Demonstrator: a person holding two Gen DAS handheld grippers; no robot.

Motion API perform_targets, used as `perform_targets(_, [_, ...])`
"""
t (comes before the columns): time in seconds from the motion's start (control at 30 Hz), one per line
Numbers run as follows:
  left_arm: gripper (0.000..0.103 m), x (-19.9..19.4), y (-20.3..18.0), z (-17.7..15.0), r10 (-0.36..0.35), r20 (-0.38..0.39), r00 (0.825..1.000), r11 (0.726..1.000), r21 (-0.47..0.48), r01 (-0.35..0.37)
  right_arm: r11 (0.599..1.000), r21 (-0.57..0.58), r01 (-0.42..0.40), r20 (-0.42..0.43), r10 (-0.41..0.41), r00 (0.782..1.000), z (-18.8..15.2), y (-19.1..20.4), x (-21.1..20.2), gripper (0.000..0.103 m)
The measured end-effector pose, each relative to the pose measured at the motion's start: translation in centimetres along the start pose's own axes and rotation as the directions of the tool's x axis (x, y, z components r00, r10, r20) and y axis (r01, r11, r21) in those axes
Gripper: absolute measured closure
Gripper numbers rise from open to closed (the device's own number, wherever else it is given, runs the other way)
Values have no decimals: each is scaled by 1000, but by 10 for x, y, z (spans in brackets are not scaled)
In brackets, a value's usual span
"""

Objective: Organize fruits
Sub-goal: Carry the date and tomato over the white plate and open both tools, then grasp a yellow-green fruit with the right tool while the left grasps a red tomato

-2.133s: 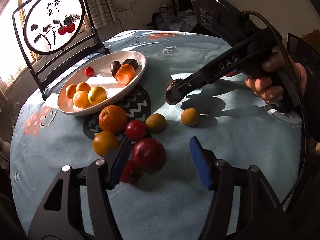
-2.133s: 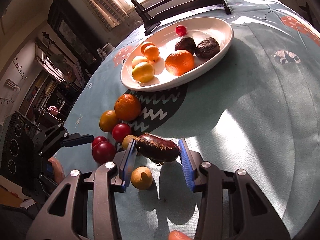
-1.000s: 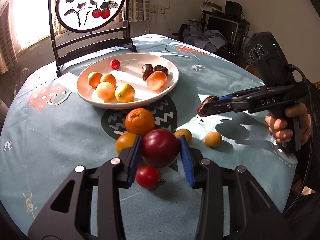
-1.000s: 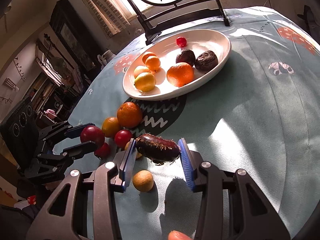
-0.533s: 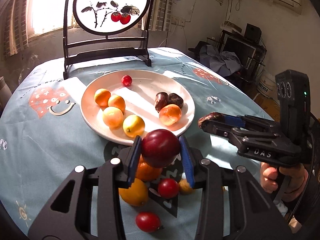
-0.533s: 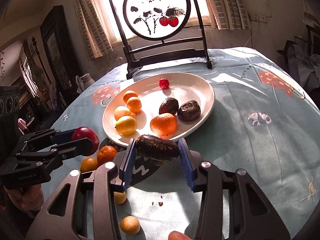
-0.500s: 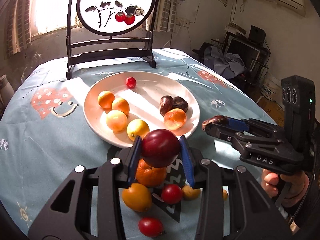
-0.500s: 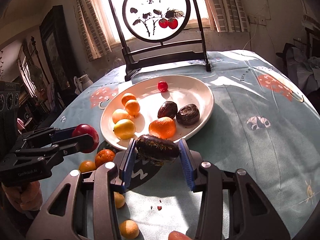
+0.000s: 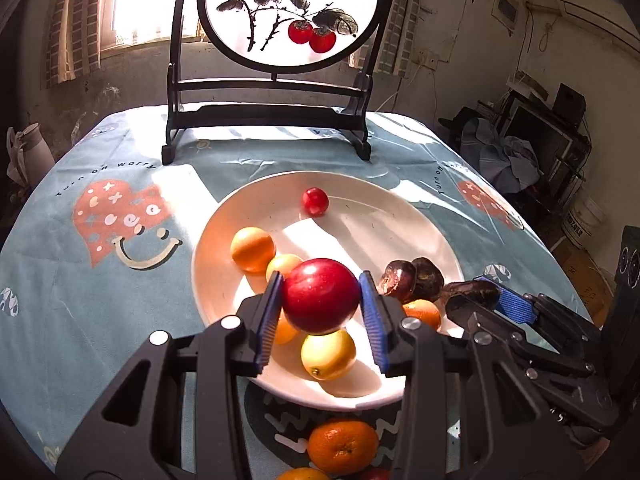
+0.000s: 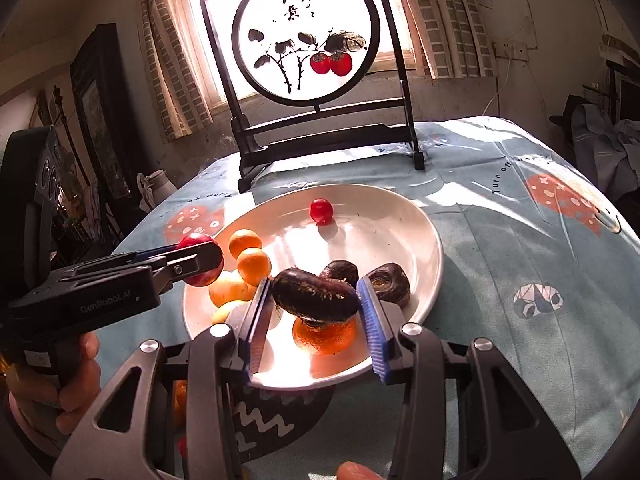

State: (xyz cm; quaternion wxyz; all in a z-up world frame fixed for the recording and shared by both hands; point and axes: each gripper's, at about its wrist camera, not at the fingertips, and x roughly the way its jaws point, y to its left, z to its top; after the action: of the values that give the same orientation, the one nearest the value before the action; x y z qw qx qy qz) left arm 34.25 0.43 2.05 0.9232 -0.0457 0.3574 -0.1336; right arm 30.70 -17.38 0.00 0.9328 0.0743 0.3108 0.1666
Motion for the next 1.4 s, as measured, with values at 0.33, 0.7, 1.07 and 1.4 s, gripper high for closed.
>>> perform_targets(0.33, [3, -42, 15, 1, 69, 123, 990, 997, -35, -65, 997, -30, -77, -51, 75, 996, 3, 9, 10, 51])
perform_targets(0.7, [2, -56, 62, -45, 189, 0, 982, 969, -163, -186, 955, -64, -291, -197, 274, 941, -40, 51, -15, 51])
perform_targets(1.07, [2, -69, 63, -58, 180, -12, 984, 971, -156, -179, 965, -10, -262, -340, 243, 908, -71, 30, -29, 34])
perform_targets(1.4, [2, -82, 38, -59, 235, 49, 971, 972, -26, -233, 984, -136, -113, -304, 67, 950, -109, 40, -76, 34])
